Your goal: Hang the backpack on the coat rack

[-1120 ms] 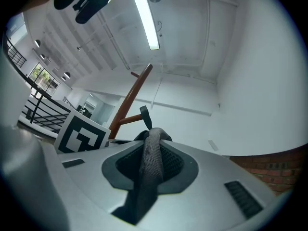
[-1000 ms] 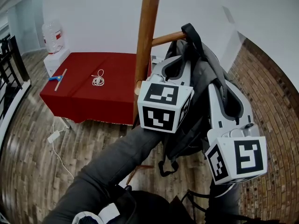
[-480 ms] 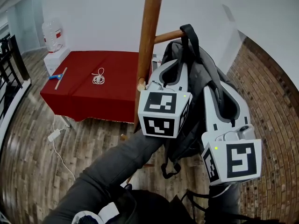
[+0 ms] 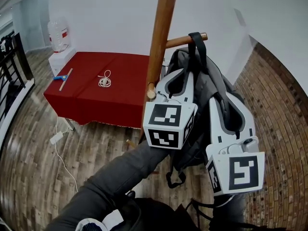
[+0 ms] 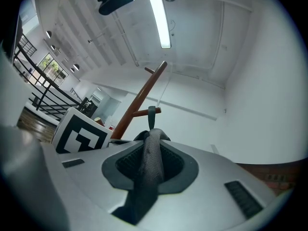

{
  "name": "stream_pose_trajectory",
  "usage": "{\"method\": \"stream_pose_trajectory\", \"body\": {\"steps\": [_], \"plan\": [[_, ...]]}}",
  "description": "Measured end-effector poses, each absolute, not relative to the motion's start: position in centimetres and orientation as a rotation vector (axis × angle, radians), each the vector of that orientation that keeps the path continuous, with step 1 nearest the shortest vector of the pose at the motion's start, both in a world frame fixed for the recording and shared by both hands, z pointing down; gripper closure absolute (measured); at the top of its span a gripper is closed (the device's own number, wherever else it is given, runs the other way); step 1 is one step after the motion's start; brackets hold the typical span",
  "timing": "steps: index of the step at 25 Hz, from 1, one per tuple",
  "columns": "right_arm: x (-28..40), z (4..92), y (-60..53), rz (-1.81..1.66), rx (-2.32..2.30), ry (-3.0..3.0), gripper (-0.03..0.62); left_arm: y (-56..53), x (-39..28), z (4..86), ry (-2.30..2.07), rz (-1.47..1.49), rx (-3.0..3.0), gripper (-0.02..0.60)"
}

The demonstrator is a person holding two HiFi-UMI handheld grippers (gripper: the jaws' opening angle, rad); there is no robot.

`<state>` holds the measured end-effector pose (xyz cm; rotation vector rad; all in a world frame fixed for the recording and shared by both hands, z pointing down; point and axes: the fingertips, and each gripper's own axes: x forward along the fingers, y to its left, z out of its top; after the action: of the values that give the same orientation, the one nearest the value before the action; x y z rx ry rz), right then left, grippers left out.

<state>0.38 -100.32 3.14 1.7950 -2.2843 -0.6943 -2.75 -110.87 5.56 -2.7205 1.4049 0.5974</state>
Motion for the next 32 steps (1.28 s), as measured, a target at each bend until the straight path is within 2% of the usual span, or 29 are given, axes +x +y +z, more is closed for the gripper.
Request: {"method": "stream_pose_trajectory", "body": {"steps": [17,32], "plan": [[1.2,6.0,-98.6,-0.831,1.897,-2.357,0.527,-108.7,-3.1,6.8,1.451,0.626,-2.505,0.545],[1.6,7.0,-95.6,-0.969,1.995,-2.328,0.467,-104.9,-3.8,9.0,1.432,0.648,-2.460,0.535]]}}
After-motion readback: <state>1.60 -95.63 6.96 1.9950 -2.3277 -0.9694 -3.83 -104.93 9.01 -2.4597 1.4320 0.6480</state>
